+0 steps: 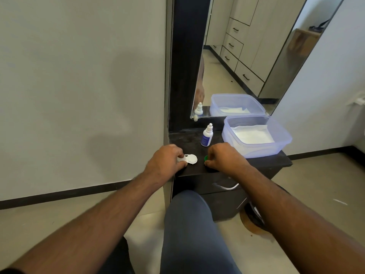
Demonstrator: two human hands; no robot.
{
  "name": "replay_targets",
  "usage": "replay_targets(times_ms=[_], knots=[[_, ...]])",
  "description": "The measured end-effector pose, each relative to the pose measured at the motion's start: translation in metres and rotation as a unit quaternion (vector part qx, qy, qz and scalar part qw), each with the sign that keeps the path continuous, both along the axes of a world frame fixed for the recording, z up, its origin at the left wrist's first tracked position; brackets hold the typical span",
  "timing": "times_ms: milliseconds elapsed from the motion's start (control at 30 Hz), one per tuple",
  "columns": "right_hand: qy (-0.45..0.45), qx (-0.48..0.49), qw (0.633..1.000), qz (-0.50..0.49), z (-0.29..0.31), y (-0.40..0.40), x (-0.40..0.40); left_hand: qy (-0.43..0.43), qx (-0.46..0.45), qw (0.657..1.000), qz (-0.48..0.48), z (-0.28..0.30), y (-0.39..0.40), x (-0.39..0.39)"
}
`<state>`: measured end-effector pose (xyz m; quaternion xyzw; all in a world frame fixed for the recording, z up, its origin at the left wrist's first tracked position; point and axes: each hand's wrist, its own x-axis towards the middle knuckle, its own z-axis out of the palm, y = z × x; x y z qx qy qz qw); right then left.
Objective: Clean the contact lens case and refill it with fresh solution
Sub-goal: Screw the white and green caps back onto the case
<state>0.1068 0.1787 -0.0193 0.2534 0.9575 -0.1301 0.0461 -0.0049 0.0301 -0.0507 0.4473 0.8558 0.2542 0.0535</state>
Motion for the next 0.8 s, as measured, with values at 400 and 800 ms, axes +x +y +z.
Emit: replay_targets(times_ms=[400, 800], knots=[[0.233, -0.314, 0.92, -0.044, -0.012, 0.007, 0.004, 0.011, -0.009, 1.0, 0.017, 0.004, 0.003, 0.006], [0.264, -0.344, 0.901, -0.003, -0.044, 0.011, -0.005, 0.011, -0.017, 1.0, 0.018, 0.005, 0.003, 0.005]])
